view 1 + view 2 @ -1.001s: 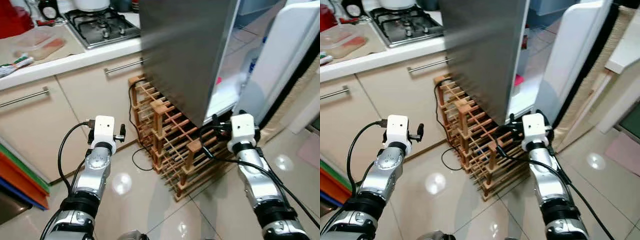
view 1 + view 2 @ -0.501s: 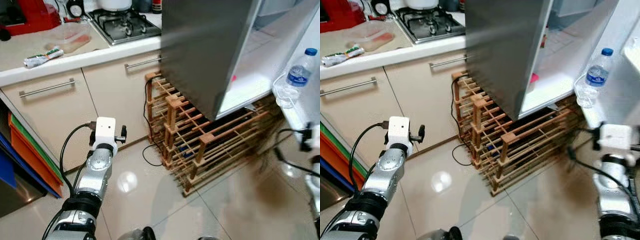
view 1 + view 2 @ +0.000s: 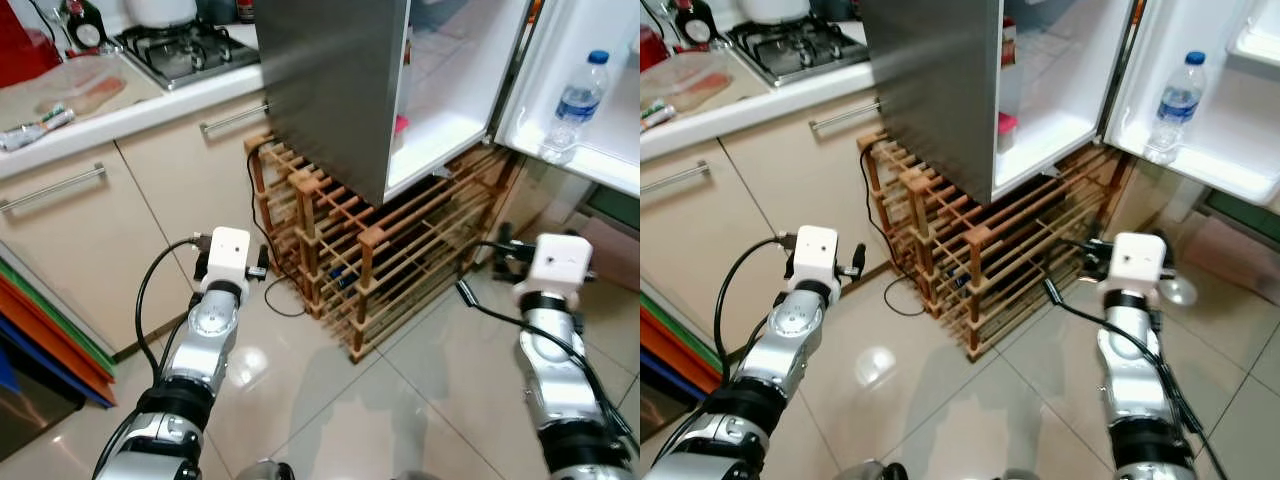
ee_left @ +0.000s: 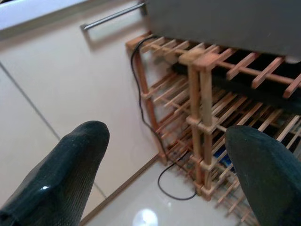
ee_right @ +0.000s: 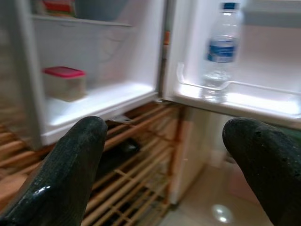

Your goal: Restocking fridge

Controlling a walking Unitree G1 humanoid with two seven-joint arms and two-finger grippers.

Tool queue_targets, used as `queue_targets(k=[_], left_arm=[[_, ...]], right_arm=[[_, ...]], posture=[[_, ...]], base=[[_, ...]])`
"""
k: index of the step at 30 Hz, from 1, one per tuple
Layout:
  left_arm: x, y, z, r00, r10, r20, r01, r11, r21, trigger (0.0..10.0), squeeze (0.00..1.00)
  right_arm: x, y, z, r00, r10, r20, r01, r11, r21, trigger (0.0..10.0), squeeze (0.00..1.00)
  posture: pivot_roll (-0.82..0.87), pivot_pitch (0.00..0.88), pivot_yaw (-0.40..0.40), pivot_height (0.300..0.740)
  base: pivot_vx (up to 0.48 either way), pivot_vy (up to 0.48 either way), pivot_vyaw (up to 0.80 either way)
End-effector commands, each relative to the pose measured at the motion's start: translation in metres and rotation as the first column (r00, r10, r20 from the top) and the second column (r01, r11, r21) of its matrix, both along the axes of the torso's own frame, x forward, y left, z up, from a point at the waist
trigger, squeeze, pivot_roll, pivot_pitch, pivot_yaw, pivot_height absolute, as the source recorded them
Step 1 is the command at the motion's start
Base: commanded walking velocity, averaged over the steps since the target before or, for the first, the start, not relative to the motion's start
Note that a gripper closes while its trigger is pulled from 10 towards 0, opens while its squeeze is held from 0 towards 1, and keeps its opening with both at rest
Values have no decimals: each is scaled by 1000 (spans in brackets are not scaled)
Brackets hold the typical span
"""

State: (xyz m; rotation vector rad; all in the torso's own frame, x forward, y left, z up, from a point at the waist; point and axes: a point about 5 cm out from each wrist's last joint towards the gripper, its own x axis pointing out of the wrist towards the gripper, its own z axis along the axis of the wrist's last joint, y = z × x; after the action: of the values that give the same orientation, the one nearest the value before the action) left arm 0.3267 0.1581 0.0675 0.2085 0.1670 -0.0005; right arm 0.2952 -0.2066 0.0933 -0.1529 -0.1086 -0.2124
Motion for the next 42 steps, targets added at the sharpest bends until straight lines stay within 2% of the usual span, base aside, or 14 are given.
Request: queue_targets(k=[1, 12, 15, 17, 19, 21, 24, 36, 42], left_arm=[[3, -5, 11, 998, -23, 56, 23, 1000, 5, 10000, 0], [6, -4, 13, 998, 22, 60, -20, 1000, -23, 10000, 0], [7, -2, 14, 997, 40, 60, -37, 998, -42, 10000, 0], [7, -2, 14, 997, 40, 66, -38, 999, -35, 10000, 0], [7, -1, 17, 996, 22, 89, -21, 1000, -22, 10000, 0], [6, -1, 22, 993, 10, 122, -3, 998, -55, 10000, 0], [7, 2, 29, 988, 22, 156, -11, 997, -70, 10000, 0], [8, 4, 35, 984, 59, 169, -45, 995, -87, 10000, 0], [10, 2, 41, 982, 54, 182, -42, 997, -72, 10000, 0]], right_arm=[[1, 2, 4, 1000, 13, 7, -13, 1000, -4, 10000, 0], [7, 13, 6, 999, 54, -2, -54, 999, 3, 10000, 0], [8, 15, 5, 998, 60, -7, -60, 998, 25, 10000, 0], [8, 18, 5, 997, 77, -12, -77, 997, 7, 10000, 0], [7, 24, 5, 994, 107, -12, -107, 994, -5, 10000, 0], [6, 29, 4, 992, 126, -13, -126, 992, 9, 10000, 0], [6, 34, 0, 989, 143, -29, -143, 990, 7, 10000, 0], [9, 48, -1, 979, 200, -34, -200, 980, 8, 10000, 0], [9, 55, -4, 975, 219, -33, -217, 975, 53, 10000, 0]], posture=[[-138, 0, 53, 740], [-136, 0, 45, 740], [-134, 0, 42, 740], [-134, 0, 42, 740], [-128, 0, 40, 740], [-125, 0, 39, 740], [-114, 0, 33, 740], [-89, 0, 26, 740], [-87, 0, 28, 740]], base=[[0, -469, 644], [54, -437, 614], [0, 0, 0], [0, 0, 0], [0, 0, 663], [0, 0, 612], [372, 0, 606], [448, 0, 532], [459, 0, 340]])
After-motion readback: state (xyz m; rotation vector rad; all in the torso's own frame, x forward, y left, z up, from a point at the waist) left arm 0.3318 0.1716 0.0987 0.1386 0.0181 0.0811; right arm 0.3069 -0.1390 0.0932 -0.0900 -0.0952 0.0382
